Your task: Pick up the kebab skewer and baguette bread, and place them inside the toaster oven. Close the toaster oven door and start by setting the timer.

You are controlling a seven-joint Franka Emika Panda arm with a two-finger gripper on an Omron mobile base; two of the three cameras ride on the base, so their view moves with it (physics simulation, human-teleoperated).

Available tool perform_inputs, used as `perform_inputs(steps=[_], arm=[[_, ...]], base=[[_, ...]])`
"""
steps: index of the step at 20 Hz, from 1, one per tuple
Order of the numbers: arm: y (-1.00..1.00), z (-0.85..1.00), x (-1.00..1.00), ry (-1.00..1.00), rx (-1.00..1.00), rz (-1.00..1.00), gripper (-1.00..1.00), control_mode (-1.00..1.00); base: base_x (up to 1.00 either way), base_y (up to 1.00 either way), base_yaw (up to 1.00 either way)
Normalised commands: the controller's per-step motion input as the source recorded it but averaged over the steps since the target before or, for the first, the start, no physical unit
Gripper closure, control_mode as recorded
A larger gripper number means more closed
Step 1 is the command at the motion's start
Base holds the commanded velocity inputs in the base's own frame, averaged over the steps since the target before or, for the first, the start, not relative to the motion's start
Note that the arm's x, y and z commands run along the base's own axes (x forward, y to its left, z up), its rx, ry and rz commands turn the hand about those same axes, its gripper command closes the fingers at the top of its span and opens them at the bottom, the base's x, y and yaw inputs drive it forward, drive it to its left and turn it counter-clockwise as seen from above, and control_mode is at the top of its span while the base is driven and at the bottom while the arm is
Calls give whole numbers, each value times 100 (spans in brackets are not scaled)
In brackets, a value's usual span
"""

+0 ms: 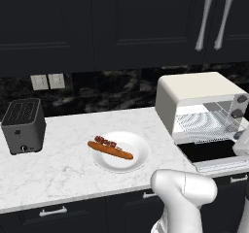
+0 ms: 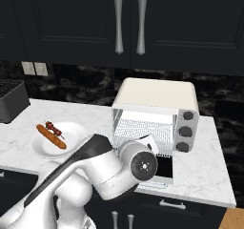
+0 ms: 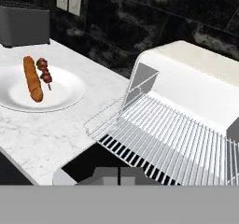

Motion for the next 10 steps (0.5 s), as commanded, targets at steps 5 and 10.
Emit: perform_inputs(steps=[5, 10], arm=[[100, 38, -10, 19, 0, -11, 100, -100], [100, 5, 0, 26, -2, -6, -100, -100]], base=[[0, 0, 0], [0, 0, 0]])
